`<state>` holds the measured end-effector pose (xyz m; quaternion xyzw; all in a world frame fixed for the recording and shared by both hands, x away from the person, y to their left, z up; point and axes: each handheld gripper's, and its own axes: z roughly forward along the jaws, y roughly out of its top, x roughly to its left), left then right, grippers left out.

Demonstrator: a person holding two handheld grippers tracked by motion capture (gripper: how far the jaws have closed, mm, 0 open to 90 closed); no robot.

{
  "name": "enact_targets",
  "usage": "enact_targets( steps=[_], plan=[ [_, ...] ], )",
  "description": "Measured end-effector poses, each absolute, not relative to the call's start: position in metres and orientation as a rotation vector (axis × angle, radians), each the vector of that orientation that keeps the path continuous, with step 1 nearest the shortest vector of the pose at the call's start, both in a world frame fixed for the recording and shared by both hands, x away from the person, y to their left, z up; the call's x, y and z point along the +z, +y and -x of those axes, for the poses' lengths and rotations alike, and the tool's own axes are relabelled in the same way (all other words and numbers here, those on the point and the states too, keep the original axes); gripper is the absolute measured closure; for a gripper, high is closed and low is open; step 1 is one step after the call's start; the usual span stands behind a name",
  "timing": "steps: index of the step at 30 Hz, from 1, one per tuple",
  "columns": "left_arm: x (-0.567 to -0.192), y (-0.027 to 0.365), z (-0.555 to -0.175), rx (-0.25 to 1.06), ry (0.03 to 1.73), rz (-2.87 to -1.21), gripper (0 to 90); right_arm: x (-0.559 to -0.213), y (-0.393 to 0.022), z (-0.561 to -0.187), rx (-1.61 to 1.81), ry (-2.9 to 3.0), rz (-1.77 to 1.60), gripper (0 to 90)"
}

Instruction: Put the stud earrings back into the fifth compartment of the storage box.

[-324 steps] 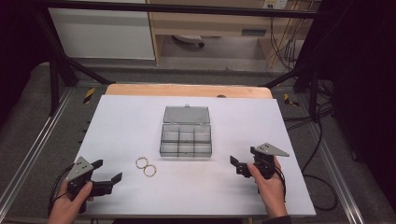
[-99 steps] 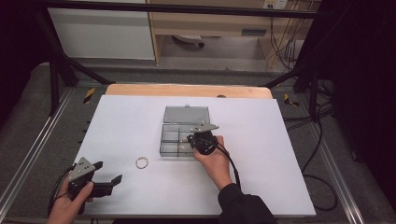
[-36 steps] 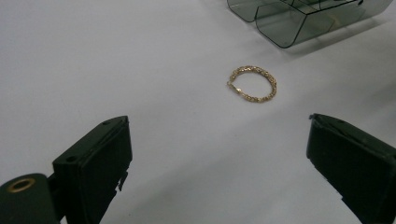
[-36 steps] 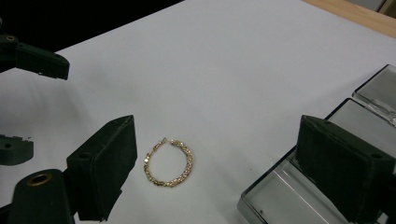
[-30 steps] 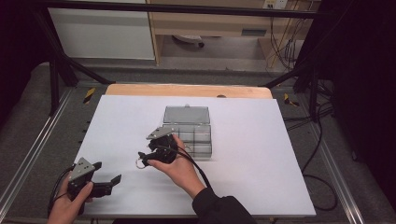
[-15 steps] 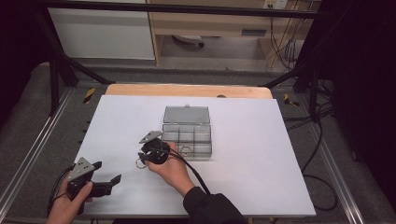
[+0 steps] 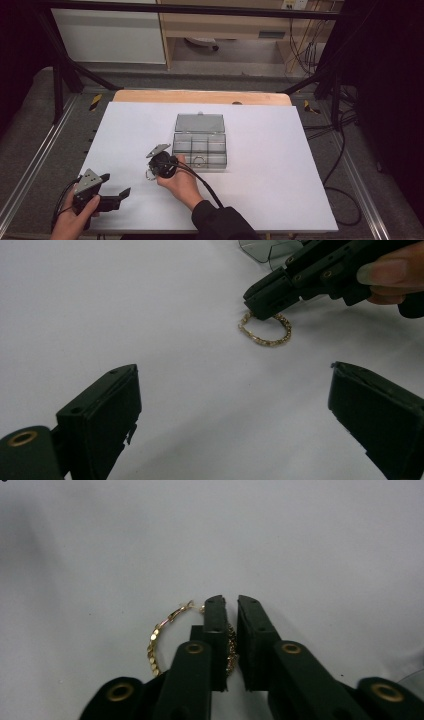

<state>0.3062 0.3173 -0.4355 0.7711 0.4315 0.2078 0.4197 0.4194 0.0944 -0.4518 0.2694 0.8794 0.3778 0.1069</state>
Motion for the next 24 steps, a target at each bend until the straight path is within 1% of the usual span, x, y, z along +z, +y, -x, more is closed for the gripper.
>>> enact_targets(
  steps=[2, 24],
  plan=[
    [-0.436, 0.317, -0.306, 0.521, 1.085, -1.929, 7.1, -0.452, 0.094, -0.419, 1.114, 2.593, -0.768, 86.7],
    [-0.435, 0.318, -0.306, 0.527, 1.088, -1.925, 7.2, -0.438, 0.085, -0.409, 1.170, 2.584, -0.732, 87.1]
  ],
)
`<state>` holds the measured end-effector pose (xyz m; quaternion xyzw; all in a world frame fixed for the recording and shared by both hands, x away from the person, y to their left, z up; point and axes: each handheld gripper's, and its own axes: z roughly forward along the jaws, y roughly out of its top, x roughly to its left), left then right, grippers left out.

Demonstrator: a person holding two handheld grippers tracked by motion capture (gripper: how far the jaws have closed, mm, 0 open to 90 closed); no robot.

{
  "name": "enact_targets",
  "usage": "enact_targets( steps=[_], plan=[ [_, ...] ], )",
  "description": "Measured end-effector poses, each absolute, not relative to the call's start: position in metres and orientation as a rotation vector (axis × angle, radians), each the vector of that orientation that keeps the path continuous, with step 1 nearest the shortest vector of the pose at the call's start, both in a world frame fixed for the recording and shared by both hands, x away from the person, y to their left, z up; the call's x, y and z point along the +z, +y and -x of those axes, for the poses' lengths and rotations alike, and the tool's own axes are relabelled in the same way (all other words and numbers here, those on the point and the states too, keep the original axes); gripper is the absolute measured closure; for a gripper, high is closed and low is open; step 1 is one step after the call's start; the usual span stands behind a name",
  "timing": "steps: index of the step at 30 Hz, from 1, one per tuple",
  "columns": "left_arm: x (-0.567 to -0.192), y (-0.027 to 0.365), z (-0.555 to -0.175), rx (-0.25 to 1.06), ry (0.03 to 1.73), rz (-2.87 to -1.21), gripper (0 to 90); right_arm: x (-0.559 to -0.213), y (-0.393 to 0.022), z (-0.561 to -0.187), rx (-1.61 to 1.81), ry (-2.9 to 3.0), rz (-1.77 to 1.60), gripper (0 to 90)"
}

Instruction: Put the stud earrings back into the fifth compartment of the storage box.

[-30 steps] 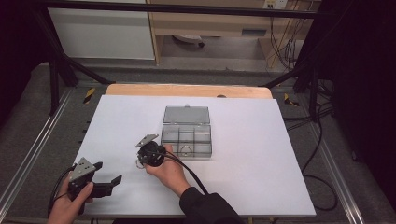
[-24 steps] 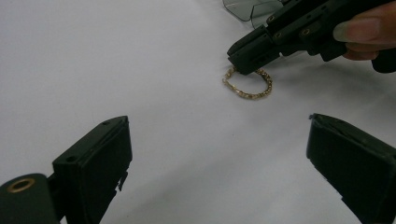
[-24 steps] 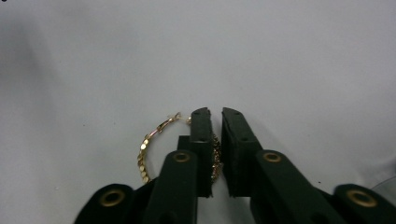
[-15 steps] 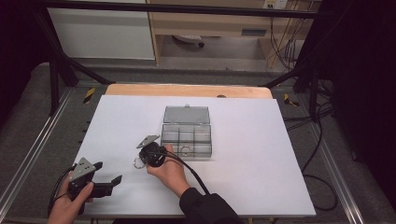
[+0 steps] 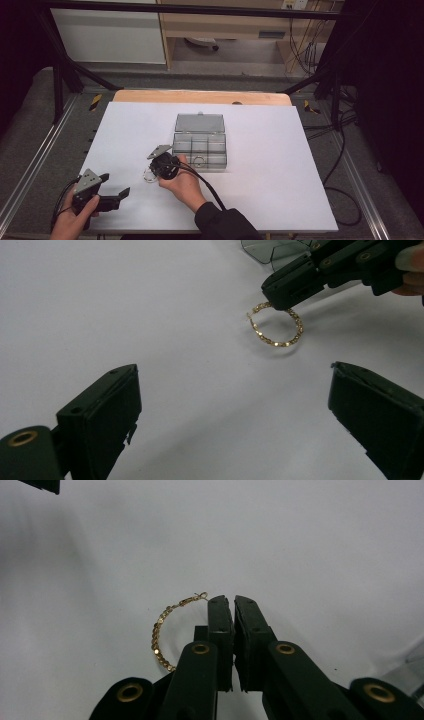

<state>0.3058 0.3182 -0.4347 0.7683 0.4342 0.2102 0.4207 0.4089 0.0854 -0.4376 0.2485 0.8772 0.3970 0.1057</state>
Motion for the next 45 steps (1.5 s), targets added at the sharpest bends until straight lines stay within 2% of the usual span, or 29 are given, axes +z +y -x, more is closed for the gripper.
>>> enact_targets(
  steps=[21, 45],
  plan=[
    [-0.435, 0.318, -0.305, 0.531, 1.093, -1.930, 7.2, -0.408, 0.054, -0.398, 1.216, 2.525, -0.717, 87.1],
    [-0.435, 0.318, -0.306, 0.529, 1.091, -1.926, 7.2, -0.374, 0.017, -0.413, 1.243, 2.418, -0.768, 87.1]
  ],
)
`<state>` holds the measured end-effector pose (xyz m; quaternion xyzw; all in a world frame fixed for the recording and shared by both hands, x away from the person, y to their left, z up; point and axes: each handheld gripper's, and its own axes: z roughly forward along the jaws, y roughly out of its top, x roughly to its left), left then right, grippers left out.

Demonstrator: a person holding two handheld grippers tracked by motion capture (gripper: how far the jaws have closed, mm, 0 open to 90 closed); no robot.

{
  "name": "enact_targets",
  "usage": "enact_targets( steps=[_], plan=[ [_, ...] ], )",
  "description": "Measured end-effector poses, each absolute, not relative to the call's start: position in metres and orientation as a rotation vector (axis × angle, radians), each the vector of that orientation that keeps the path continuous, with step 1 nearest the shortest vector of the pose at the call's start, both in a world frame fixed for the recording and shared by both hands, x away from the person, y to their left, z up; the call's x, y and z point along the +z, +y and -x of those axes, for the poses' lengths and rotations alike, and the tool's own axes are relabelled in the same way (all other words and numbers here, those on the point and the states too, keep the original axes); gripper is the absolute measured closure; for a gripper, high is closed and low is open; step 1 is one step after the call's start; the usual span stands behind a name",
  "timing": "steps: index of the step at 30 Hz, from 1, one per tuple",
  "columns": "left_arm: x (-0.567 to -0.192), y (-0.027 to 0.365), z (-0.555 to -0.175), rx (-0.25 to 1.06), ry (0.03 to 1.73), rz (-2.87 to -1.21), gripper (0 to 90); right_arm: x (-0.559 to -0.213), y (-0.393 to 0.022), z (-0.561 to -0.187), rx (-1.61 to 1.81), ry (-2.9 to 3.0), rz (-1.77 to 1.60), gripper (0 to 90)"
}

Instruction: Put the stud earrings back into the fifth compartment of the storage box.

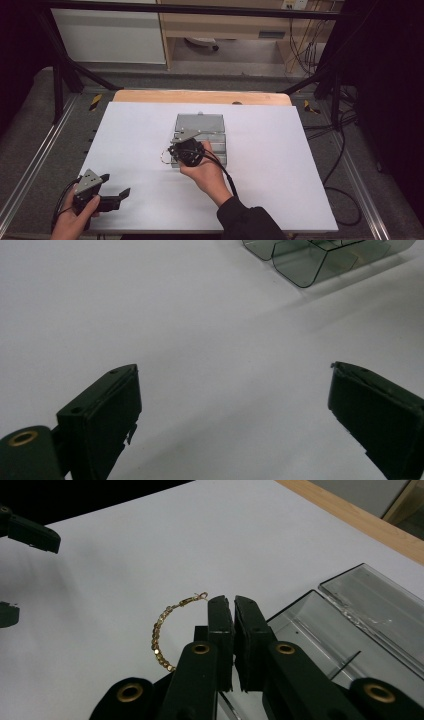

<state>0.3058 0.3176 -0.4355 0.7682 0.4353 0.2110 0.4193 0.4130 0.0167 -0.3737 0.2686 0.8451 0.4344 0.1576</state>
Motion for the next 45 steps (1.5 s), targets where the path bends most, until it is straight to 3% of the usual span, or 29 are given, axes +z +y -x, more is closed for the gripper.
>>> enact_targets(
  steps=[26, 45],
  plan=[
    [-0.436, 0.317, -0.306, 0.527, 1.085, -1.933, 7.2, -0.385, -0.047, -0.435, 1.124, 2.367, -0.913, 87.1],
    [-0.437, 0.315, -0.306, 0.517, 1.080, -1.946, 7.2, -0.409, -0.058, -0.442, 1.074, 2.391, -0.994, 86.9]
  ],
)
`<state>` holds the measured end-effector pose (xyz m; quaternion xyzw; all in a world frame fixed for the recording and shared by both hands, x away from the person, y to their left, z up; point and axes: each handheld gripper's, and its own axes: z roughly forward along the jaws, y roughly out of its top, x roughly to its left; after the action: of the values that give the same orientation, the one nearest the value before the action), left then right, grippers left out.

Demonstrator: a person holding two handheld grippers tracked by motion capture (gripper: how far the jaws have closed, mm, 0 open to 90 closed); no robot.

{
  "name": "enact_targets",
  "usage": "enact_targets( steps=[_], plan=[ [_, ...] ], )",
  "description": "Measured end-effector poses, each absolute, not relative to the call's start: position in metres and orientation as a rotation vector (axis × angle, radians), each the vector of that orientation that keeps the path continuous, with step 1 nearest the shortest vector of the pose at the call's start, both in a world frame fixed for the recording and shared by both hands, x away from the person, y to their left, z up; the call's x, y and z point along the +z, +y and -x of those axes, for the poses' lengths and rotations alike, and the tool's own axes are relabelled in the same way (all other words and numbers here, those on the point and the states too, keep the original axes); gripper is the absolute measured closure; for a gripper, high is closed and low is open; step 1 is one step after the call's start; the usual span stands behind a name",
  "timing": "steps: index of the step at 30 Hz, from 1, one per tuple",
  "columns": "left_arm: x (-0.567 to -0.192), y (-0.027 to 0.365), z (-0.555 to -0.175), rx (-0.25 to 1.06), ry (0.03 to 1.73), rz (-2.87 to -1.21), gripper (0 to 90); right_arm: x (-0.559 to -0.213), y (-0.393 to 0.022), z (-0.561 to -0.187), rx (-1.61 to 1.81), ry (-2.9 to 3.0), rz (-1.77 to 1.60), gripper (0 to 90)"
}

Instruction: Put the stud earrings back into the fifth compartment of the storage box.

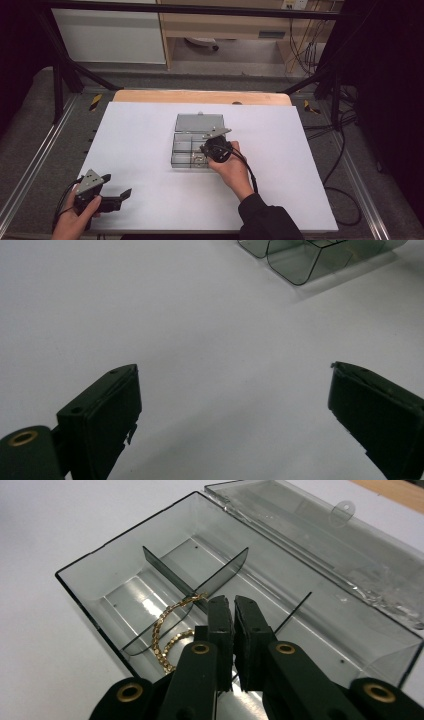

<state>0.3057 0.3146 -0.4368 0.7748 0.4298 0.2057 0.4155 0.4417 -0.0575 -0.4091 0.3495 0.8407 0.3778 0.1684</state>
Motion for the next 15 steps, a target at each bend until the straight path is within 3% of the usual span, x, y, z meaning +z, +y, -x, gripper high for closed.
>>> enact_targets(
  steps=[2, 6, 10, 12, 14, 15],
  plan=[
    [-0.437, 0.315, -0.305, 0.516, 1.077, -1.947, 7.2, -0.411, -0.056, -0.442, 1.073, 2.394, -1.010, 78.0],
    [-0.437, 0.315, -0.306, 0.518, 1.081, -1.947, 7.2, -0.408, -0.059, -0.441, 1.126, 2.361, -1.046, 74.4],
    [-0.436, 0.315, -0.305, 0.523, 1.082, -1.943, 7.2, -0.404, -0.059, -0.439, 1.158, 2.349, -1.047, 64.2],
    [-0.436, 0.315, -0.306, 0.524, 1.084, -1.940, 7.2, -0.403, -0.059, -0.438, 1.177, 2.332, -1.059, 57.2],
    [-0.436, 0.315, -0.305, 0.527, 1.077, -1.938, 7.2, -0.400, -0.059, -0.437, 1.201, 2.316, -1.069, 43.9],
    [-0.436, 0.316, -0.305, 0.527, 1.076, -1.938, 7.2, -0.400, -0.059, -0.437, 1.201, 2.316, -1.069, 43.9]
  ],
)
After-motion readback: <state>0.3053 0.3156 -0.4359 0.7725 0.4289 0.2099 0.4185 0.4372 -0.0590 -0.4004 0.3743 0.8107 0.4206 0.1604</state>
